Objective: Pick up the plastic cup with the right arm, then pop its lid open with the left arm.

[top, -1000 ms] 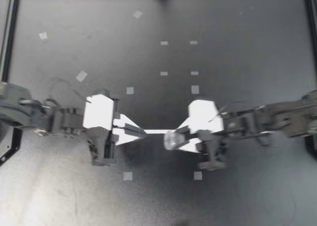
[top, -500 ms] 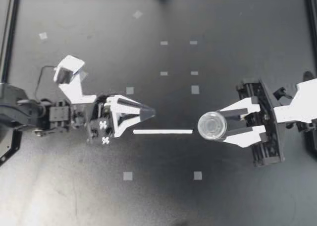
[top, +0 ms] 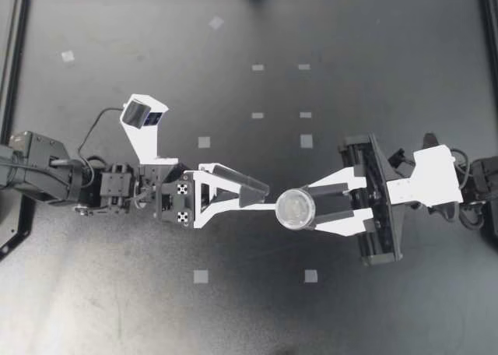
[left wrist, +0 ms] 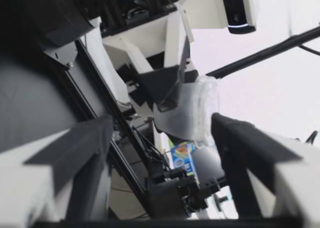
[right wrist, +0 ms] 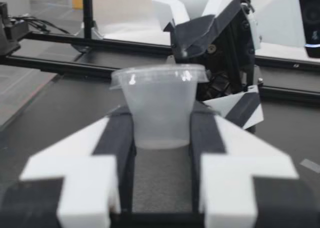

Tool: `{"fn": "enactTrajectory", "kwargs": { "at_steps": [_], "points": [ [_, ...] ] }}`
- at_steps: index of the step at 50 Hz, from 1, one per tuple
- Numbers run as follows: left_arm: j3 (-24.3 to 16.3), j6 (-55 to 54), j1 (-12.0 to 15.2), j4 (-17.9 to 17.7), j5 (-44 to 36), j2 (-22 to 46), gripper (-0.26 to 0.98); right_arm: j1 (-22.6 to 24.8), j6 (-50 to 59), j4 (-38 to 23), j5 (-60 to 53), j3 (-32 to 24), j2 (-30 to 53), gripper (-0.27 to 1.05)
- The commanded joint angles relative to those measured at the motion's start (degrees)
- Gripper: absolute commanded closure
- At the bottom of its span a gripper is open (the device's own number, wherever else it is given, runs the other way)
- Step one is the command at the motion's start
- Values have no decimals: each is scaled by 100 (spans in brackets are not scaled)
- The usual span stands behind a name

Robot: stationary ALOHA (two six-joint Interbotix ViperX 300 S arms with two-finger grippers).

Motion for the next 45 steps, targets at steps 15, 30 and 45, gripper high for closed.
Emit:
{"fn": "enactTrajectory", "kwargs": {
  "at_steps": [15, 30, 45],
  "points": [
    [-413, -53, -264, 18, -26, -185, 3, -352, 0, 18, 141, -176, 132, 52],
    [-141, 255, -246, 18, -26, -765, 3, -360, 668, 18, 457, 369, 62, 52],
    [255, 1459, -211, -9, 308, -1090, 3, -255, 756, -88, 545, 527, -1072, 52]
  ]
}}
